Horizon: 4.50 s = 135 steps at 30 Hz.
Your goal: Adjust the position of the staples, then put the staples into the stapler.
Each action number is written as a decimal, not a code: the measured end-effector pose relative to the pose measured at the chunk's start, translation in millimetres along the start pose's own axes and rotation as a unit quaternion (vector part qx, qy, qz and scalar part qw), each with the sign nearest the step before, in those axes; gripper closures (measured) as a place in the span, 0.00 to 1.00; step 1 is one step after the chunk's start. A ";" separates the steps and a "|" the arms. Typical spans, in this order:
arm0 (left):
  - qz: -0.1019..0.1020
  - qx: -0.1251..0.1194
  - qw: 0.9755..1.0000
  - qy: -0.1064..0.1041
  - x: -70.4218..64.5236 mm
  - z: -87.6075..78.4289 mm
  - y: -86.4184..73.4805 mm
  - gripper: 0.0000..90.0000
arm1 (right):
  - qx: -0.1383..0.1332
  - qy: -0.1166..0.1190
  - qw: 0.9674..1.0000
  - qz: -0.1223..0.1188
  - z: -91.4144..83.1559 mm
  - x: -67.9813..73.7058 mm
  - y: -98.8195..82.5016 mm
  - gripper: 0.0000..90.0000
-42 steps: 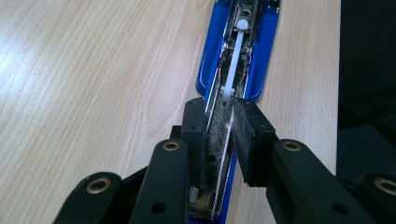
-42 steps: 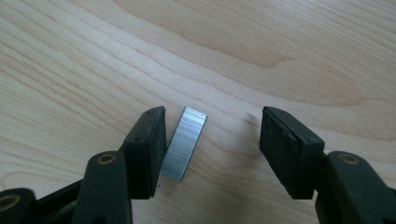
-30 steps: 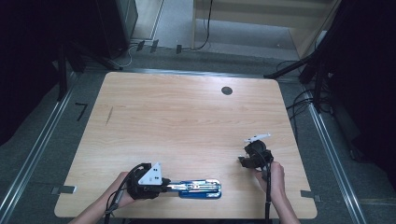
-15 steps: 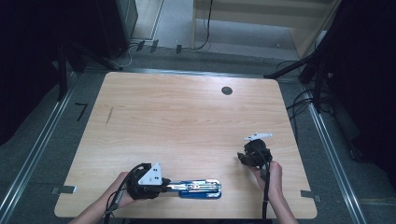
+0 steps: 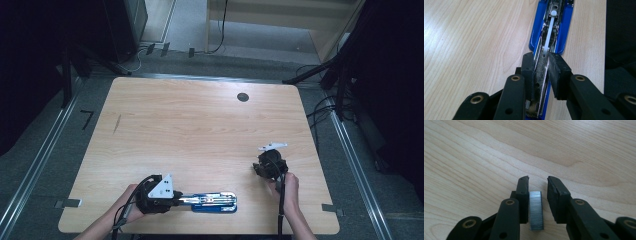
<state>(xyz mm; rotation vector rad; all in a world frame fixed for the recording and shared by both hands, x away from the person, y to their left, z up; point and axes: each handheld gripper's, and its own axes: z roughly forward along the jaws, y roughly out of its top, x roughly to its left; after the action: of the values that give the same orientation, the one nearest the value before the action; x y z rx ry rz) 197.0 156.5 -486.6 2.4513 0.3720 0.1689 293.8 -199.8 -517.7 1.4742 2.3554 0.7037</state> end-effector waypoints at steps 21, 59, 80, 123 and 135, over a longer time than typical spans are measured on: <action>0.003 0.001 1.000 0.000 0.1 0.0 0.1 0.84 | -0.014 0.021 1.000 -0.006 -11.5 -2.7 2.8 0.88; -0.001 0.002 1.000 -0.002 0.5 0.4 0.9 0.84 | -0.033 0.076 0.993 -0.086 -35.8 28.0 11.9 0.88; 0.002 0.002 1.000 -0.003 0.4 1.3 2.0 0.84 | -0.045 0.105 0.985 -0.130 -45.7 49.1 14.9 0.88; 0.001 0.001 1.000 -0.002 0.6 1.5 1.9 0.84 | -0.069 0.183 0.952 -0.234 -57.4 102.7 15.7 0.88; 0.002 0.002 1.000 -0.001 0.7 1.4 2.3 0.84 | -0.054 0.227 0.931 -0.280 -46.1 109.6 5.7 0.89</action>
<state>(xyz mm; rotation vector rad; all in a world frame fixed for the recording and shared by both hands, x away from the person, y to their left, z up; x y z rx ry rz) 198.5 154.1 -486.3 2.4565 0.3658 0.1669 227.8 -111.3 -473.0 0.5655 2.8172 1.0660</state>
